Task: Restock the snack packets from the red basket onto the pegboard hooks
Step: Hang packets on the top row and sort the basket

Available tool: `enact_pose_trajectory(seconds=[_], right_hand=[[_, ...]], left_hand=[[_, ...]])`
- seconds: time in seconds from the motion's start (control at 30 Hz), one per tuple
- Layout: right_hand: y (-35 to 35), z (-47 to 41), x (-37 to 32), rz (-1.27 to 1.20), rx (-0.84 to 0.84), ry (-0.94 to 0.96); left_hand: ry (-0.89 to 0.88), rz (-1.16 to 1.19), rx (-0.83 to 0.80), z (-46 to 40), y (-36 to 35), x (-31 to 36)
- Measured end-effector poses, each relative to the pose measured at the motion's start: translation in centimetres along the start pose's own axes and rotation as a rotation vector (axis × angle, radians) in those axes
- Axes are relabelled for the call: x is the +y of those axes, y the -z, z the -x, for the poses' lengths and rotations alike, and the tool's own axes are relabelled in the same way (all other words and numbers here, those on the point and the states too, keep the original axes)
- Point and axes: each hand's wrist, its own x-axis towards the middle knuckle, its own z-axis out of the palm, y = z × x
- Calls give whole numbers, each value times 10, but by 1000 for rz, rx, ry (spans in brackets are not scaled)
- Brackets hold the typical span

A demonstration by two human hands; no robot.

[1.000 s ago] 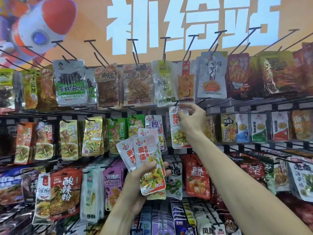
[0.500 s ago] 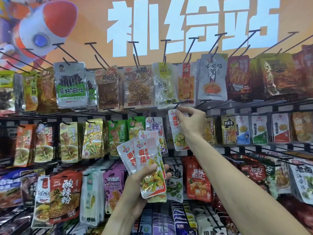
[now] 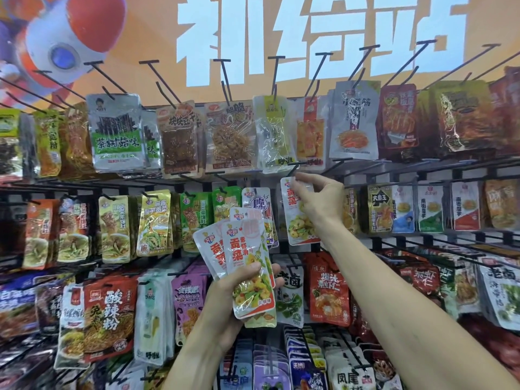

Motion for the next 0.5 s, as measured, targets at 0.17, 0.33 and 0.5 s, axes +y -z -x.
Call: enact_pose_trajectory(seconds=[0.17, 0.33, 0.5], right_hand=[[-18, -11, 18, 140, 0, -2], [-17, 5, 28, 263, 52, 10], [17, 85, 14, -116, -163, -200]], left_hand=[[-15, -11, 20, -4, -11, 5], [-21, 15, -2, -12, -19, 3], [-24, 37, -15, -17, -20, -7]])
